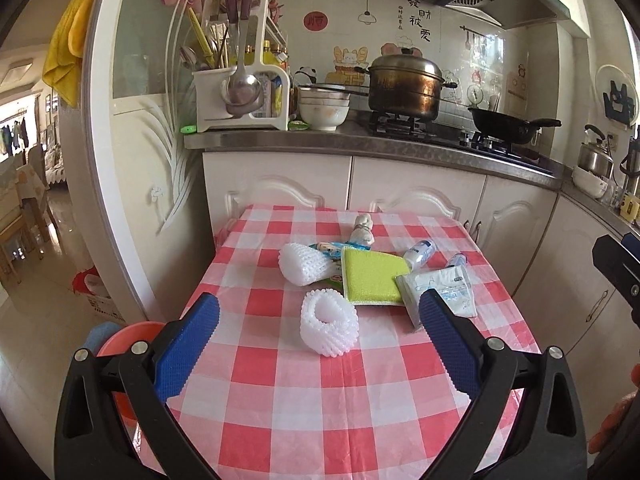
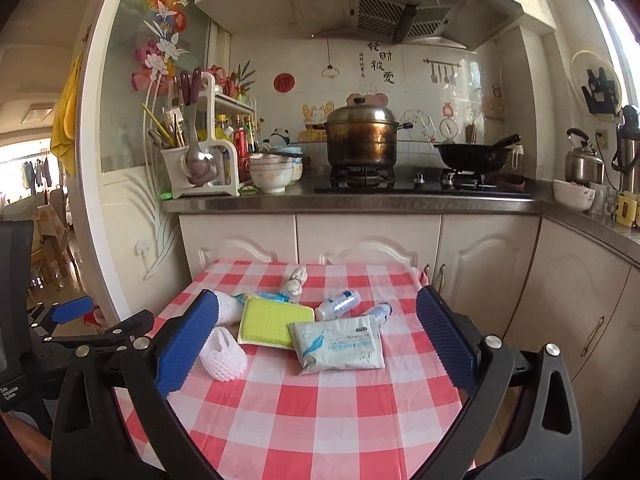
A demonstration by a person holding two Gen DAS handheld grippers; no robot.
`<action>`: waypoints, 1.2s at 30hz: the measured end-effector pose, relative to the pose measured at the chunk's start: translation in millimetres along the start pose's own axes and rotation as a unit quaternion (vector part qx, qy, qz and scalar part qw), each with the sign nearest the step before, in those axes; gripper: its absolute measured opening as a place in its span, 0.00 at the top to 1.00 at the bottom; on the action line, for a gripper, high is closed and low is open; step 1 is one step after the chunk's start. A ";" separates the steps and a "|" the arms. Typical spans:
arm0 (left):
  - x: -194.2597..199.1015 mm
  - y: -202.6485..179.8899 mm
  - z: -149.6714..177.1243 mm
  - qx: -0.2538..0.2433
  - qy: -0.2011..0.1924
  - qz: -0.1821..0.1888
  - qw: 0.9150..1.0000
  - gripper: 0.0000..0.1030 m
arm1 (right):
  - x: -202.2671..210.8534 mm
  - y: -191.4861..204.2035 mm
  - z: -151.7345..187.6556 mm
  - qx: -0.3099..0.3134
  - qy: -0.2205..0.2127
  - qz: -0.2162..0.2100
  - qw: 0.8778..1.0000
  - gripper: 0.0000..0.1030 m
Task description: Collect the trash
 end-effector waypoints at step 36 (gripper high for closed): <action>68.0 26.5 -33.9 0.016 -0.074 -0.001 0.997 0.05 | 48.3 10.7 -36.9 0.004 -0.053 0.001 0.999 0.03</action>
Point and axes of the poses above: each gripper's, at about its wrist camera, not at the fingertips, and x roughly against the way its jaws point, y to its left, z to its underside, the point moved 8 cm from there along -x, roughly the way its jaws point, and after that the axes turned 12 degrees about x, right-handed, at the moved point
